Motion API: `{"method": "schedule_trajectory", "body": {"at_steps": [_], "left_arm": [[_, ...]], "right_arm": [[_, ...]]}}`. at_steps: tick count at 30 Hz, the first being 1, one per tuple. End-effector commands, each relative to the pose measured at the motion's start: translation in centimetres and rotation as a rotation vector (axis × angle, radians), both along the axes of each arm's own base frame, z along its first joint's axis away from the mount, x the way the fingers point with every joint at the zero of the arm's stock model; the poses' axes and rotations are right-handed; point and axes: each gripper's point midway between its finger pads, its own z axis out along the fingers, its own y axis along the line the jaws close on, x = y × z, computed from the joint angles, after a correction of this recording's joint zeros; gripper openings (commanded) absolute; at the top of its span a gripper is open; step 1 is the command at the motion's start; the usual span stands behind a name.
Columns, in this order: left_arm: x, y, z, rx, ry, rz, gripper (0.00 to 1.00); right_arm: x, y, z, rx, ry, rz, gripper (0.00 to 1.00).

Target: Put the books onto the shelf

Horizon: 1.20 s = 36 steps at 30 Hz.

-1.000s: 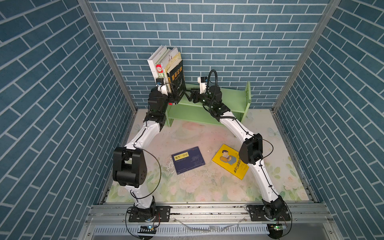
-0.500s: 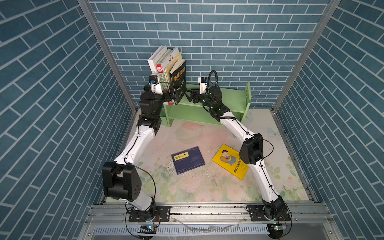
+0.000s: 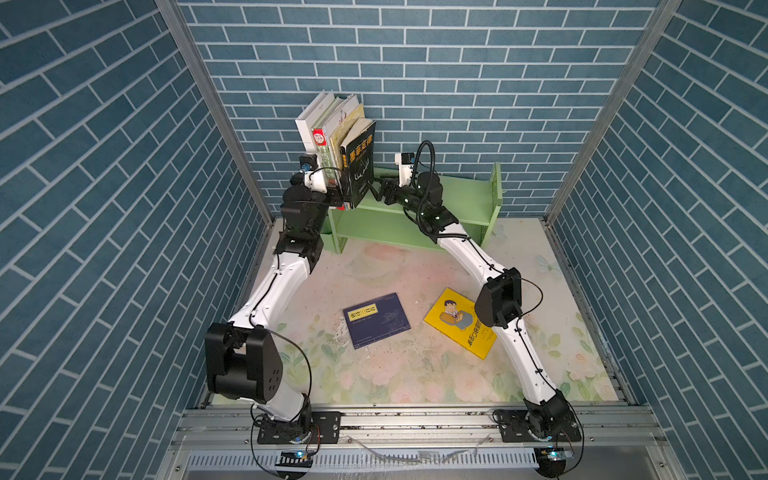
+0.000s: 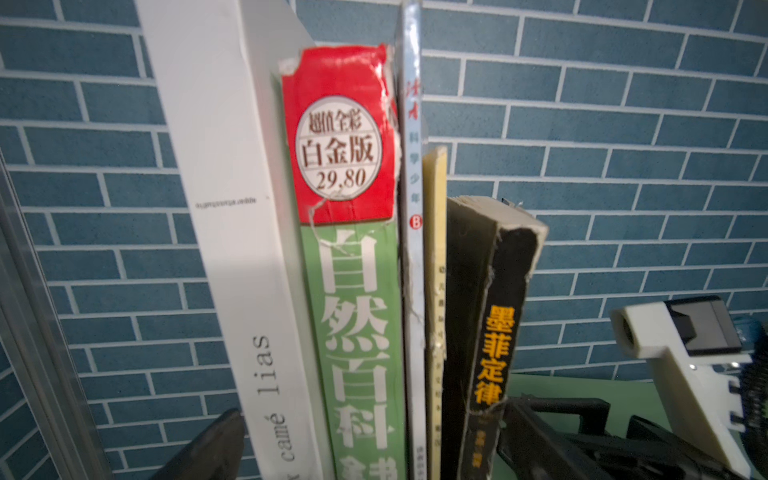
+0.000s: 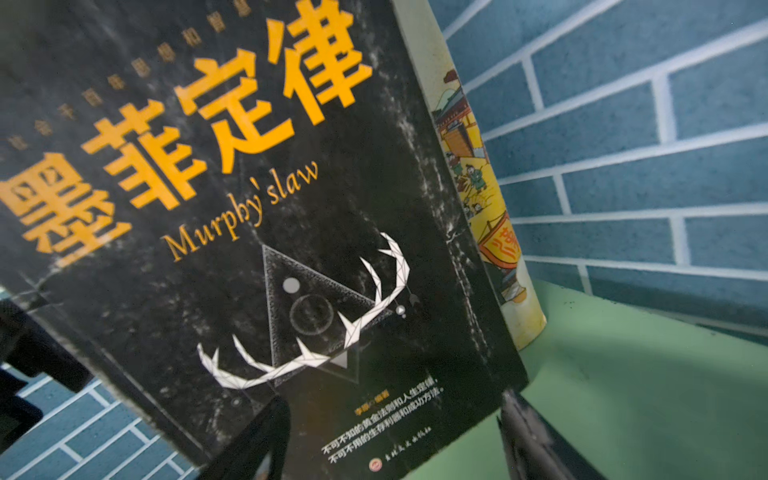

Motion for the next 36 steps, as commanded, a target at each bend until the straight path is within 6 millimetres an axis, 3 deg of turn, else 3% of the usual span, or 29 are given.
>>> {"method": "schedule_trajectory", "body": {"at_steps": [1, 8, 12, 17, 20, 24, 31, 32, 36], "left_arm": [[-2.7, 1.0, 2.4, -0.016, -0.074, 0.021, 1.00], [-7.8, 2.4, 4.5, -0.028, -0.119, 0.057, 1.00], [-9.4, 1.0, 5.4, -0.018, -0.108, -0.034, 1.00], [-9.7, -2.1, 6.3, 0.012, -0.054, -0.218, 1.00], [-9.8, -3.0, 6.2, -0.001, -0.036, -0.277, 1.00], [-10.7, -3.2, 5.9, -0.041, -0.030, -0.306, 1.00], [-11.9, -2.7, 5.3, -0.071, 0.024, -0.287, 1.00], [-12.1, -2.5, 5.2, -0.075, 0.034, -0.279, 1.00], [-12.9, -1.1, 3.8, -0.135, 0.105, -0.209, 1.00]], "right_arm": [[-0.3, 0.9, -1.4, 0.003, 0.040, 0.032, 0.79], [-0.5, 1.2, -1.6, 0.002, 0.045, 0.043, 0.79], [-0.7, 1.3, -1.4, 0.005, 0.043, 0.046, 0.79], [-1.1, 1.2, -1.5, -0.006, 0.053, 0.049, 0.79], [-1.4, 0.7, -1.9, -0.034, 0.064, 0.036, 0.79], [-2.0, -0.8, -1.5, -0.084, 0.053, -0.012, 0.80], [-4.3, -3.1, 1.1, -0.122, 0.014, -0.046, 0.80], [-5.0, -3.7, 2.4, -0.114, 0.002, -0.047, 0.80], [-7.1, -4.5, 2.9, -0.134, 0.003, -0.034, 0.79]]}}
